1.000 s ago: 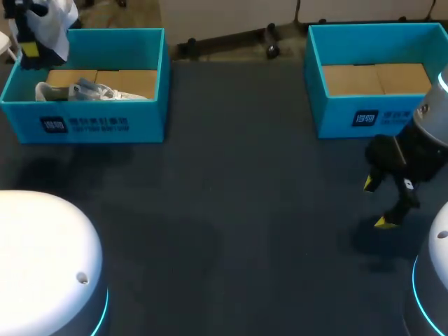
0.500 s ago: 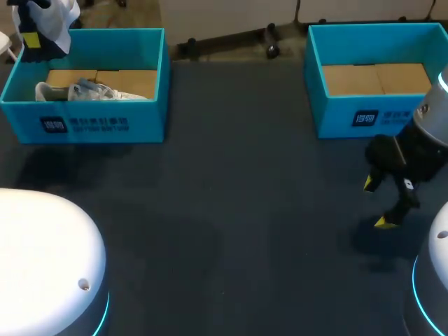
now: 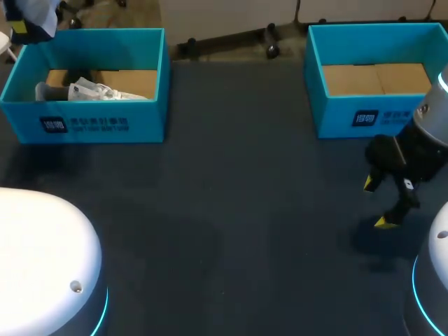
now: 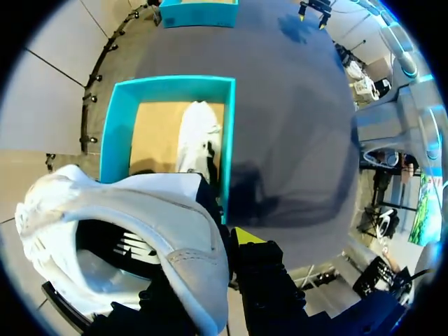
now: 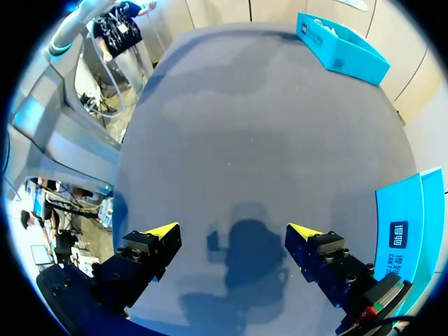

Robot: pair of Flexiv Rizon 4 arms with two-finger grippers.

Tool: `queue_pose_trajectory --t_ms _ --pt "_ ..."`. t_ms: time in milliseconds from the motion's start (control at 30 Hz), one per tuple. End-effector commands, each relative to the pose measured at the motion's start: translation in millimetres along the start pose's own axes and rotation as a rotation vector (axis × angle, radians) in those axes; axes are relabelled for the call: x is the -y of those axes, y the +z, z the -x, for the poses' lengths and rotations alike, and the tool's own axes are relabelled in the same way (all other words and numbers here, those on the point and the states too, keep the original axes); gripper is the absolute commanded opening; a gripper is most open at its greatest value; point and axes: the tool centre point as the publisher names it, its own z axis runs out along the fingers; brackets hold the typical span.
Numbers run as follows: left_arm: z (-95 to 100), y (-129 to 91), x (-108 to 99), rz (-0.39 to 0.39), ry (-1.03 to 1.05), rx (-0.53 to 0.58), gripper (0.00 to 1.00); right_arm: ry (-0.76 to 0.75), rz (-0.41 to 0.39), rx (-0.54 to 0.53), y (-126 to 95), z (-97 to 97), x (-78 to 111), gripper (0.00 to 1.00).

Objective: Take the shoe out of the shoebox, open the shoe tongue, remove and reinsert the insole, then place the shoe into the shoebox

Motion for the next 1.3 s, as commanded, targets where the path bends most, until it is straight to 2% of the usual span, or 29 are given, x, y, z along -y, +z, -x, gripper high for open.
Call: queue_pose_trajectory --t_ms 33,133,267,300,367,433,933,967,1067,1100,1133,1167,1233,1267,1300 --pt "23.1 3.2 -4.8 -0.034 0.048 -0.035 0.0 0.0 0.0 0.001 0.7 -0.6 0.6 1.0" --pt "32.4 6.8 -8.5 0.001 0.156 -0.018 0.0 0.0 0.0 0.001 0.7 -0.6 0.6 1.0" --pt "36.2 4.7 -18.1 0.014 0.43 -0.015 0.0 0.0 0.0 0.001 0.7 -0.6 0.6 1.0" --pt "35.8 3.4 -21.7 0.025 0.486 0.024 0.0 0.0 0.0 0.001 0.7 -0.6 0.6 1.0" --pt "34.5 0.0 -28.8 0.057 0.639 0.042 0.0 0.0 0.0 0.001 0.7 -0.6 0.6 1.0" --pt "31.8 -1.9 -36.8 0.128 0.785 0.043 0.0 0.0 0.0 0.001 0.7 -0.6 0.6 1.0" --pt "31.8 -1.9 -36.8 0.128 0.785 0.043 0.0 0.0 0.0 0.001 0.7 -0.6 0.6 1.0" --pt "36.1 -1.5 -38.3 0.165 0.812 0.072 0.0 0.0 0.0 0.001 0.7 -0.6 0.6 1.0" --pt "51.4 -0.2 -50.1 0.149 0.921 0.098 0.0 0.0 0.0 0.001 0.7 -0.6 0.6 1.0" --pt "56.6 -0.1 -54.1 0.13 0.975 0.111 0.0 0.0 0.0 0.001 0.7 -0.6 0.6 1.0" --pt "59.7 -0.2 -56.0 0.071 1.094 0.111 0.0 0.0 0.0 0.001 0.7 -0.6 0.6 1.0" --pt "62.6 -0.4 -57.7 0.125 1.096 0.148 0.0 0.0 0.0 0.001 0.7 -0.6 0.6 1.0" --pt "70.1 -0.2 -60.3 0.059 1.224 0.146 0.0 0.0 0.0 0.001 0.7 -0.6 0.6 1.0" --pt "73.7 0.1 -61.6 0.099 1.232 0.14 0.0 0.0 0.0 0.001 0.7 -0.6 0.6 1.0" --pt "75.8 0.4 -62.8 0.087 1.298 0.146 0.0 0.0 0.0 0.001 0.7 -0.6 0.6 1.0"
